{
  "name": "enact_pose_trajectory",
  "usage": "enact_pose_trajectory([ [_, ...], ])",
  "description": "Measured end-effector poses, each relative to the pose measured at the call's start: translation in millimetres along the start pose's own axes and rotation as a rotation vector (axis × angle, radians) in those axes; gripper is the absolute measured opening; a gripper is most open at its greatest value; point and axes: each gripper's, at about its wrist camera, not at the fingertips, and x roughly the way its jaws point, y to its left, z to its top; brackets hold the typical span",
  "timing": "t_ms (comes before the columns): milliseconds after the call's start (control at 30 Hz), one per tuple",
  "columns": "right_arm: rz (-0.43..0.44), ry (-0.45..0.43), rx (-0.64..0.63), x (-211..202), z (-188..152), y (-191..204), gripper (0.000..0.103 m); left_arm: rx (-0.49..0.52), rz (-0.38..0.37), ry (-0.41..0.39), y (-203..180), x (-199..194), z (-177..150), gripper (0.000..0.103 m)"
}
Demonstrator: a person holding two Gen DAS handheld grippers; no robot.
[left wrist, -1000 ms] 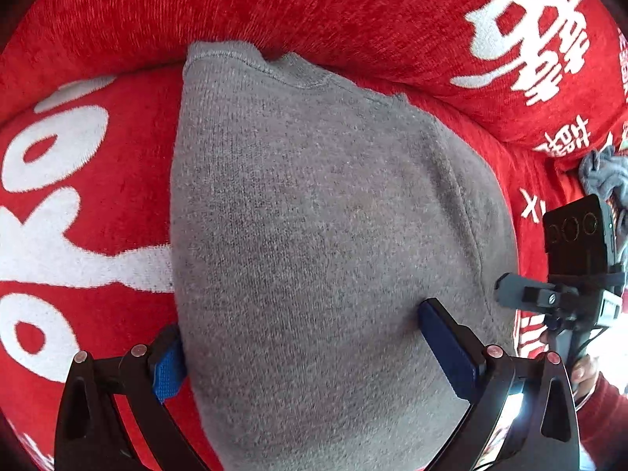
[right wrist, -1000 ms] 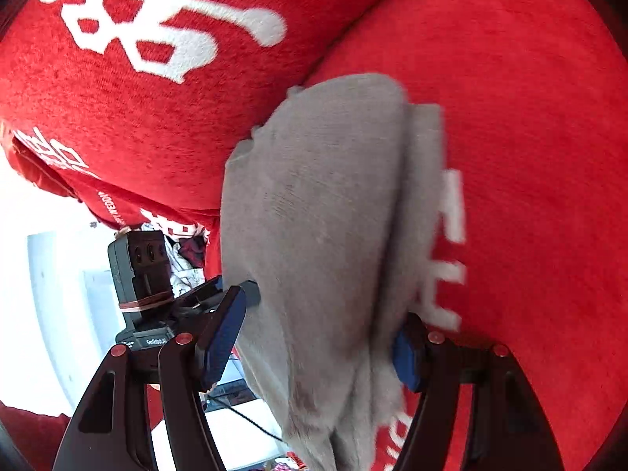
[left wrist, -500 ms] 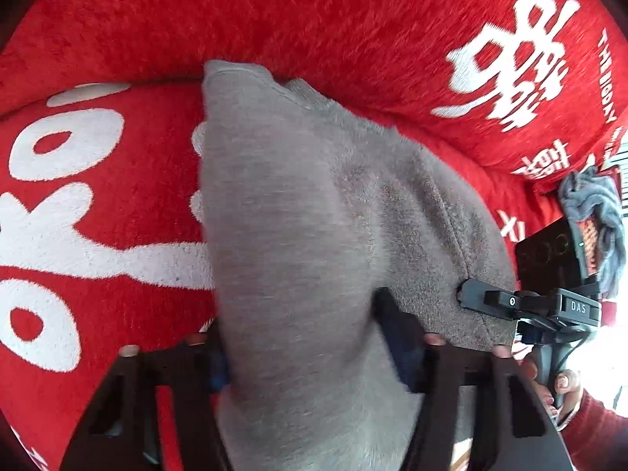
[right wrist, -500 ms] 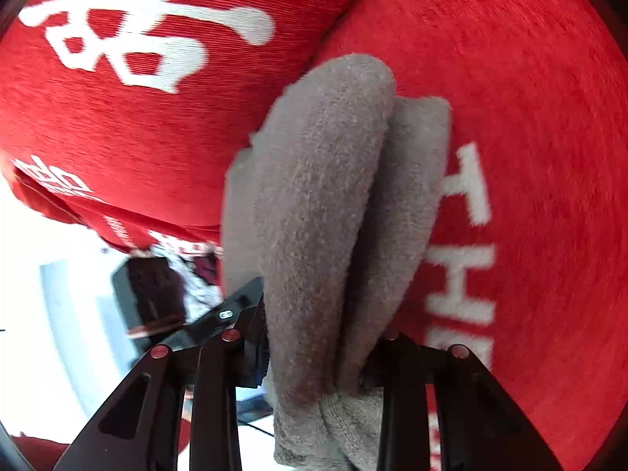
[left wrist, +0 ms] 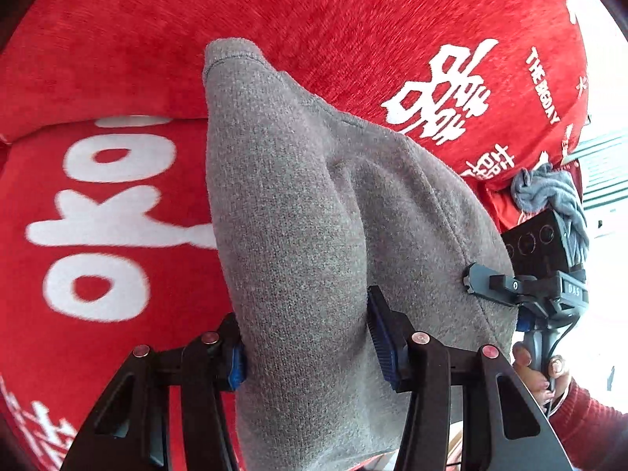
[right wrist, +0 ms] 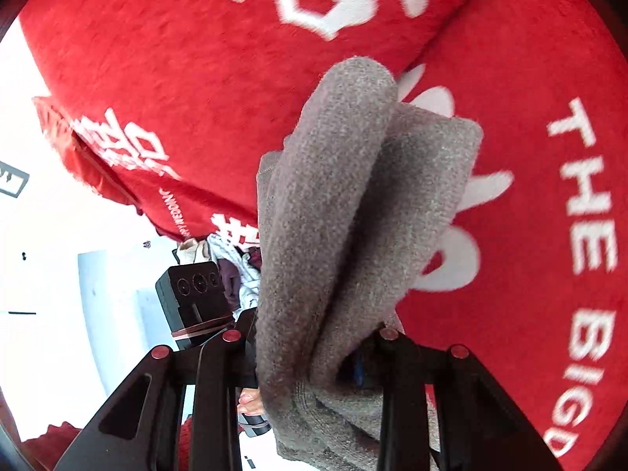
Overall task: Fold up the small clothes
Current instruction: 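Lift and fold the held sweater over onto itself, then open both tools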
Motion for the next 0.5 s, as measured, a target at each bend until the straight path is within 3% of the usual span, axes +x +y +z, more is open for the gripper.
enact_pose_trajectory([
  [300,0.006,0.035,0.001,58.1,-47.3,10.6,0.034,-0.004,0.050,0.018,54.8,-44.9,-47.6,0.052],
  [500,-0.052,0.053,0.003,93.6,-58.6,-3.5,0.034,-0.050,0.094,0.048,93.2,-26.7,-74.0,0.053],
])
